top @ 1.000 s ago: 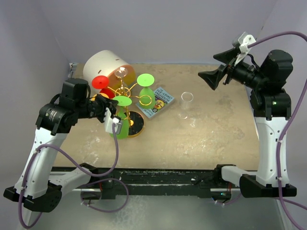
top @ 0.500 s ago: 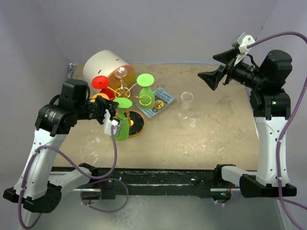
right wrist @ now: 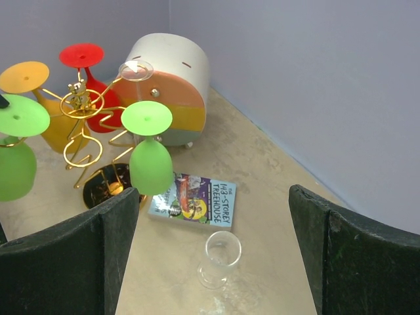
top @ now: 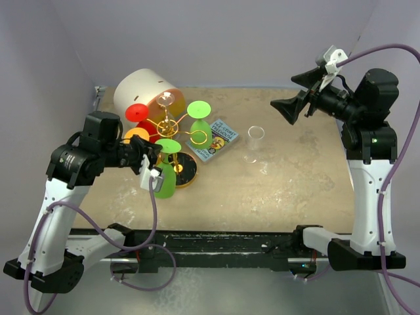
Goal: Place the wine glass upside down on the wine glass rack
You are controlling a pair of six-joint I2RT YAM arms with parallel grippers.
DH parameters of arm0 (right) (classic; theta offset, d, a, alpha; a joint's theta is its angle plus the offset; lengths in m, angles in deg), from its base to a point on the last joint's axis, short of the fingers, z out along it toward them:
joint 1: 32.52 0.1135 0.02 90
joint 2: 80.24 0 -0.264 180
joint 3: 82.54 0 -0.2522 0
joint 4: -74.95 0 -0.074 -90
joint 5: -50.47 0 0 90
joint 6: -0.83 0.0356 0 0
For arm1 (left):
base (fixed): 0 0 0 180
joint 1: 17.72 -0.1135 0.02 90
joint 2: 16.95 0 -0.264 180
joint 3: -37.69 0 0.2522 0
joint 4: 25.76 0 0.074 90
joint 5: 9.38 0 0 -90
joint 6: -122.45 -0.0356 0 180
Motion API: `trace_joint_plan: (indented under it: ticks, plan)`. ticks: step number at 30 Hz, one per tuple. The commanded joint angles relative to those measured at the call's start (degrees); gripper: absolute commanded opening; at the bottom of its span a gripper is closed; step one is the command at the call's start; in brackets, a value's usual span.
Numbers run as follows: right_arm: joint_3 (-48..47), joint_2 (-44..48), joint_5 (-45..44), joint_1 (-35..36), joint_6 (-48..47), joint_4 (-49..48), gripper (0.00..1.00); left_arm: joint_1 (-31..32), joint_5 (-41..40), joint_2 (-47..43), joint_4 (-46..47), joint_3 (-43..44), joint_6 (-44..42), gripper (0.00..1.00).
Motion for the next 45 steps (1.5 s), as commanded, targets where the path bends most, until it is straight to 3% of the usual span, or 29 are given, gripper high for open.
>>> trace_joint_plan:
  ticks: [1, 16, 39, 45]
  plan:
    - [0.09, 0.54, 0.32, -0.32, -1.41, -0.79, 0.98, 0.28, 3.06, -0.86, -0.87, -0.34, -2.33, 0.01]
    - [0.64, 0.57, 0.42, -0.32, -2.37, 0.23, 0.99, 0.35, 2.55, -1.12, -2.36, -3.17, -4.35, 0.08]
    - [1.36, 0.01, -0.99, -0.32, -5.17, 2.38, 0.99, 0.33, -0.45, -2.72, -5.01, -4.48, -5.76, 0.39]
    - [1.47, -0.33, -1.37, -0.32, -6.28, 3.33, 0.99, 0.28, 0.56, -2.69, -6.04, -4.30, -6.23, 0.42]
